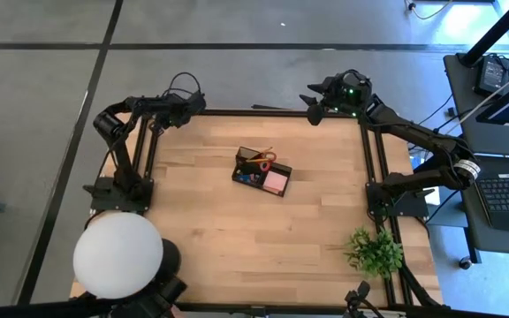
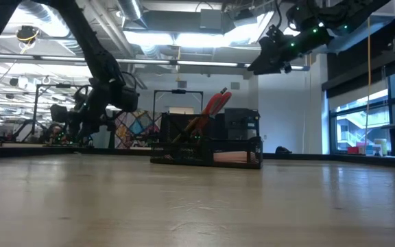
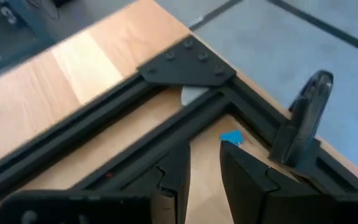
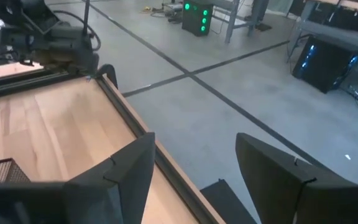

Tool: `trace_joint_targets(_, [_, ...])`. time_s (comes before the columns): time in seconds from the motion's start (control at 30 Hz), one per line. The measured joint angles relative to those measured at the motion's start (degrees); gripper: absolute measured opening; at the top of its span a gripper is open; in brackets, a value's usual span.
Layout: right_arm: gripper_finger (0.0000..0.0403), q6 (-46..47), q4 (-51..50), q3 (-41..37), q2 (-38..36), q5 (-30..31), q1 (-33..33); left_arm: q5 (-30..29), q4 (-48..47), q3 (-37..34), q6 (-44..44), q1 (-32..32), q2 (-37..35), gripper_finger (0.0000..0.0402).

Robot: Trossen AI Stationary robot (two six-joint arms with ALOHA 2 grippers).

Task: Pick and place office supplies into organizer
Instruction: Put the blue binder clip into the desk organizer

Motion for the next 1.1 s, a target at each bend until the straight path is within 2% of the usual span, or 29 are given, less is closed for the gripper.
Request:
trace_joint_targets(0.2, [0.0228, -0.15, -1.87, 0.0, 0.0, -0.02, 0.0, 5.07, 1.26, 0.16, 0.83, 1.25, -0.02, 0.0082])
trace_joint_targets(0.5, [0.0228, -2.62, -6.07, 0.0, 0.0, -0.02, 0.03, 7.85, 9.99, 0.21, 6.05, 3.26, -0.04, 0.0082])
trace_joint_targets(1.1, [0.0228, -2.8, -5.72, 0.0, 0.0, -0.02, 0.0, 8.9, 7.87, 1.54, 2.35, 4.82, -0.09, 0.0082])
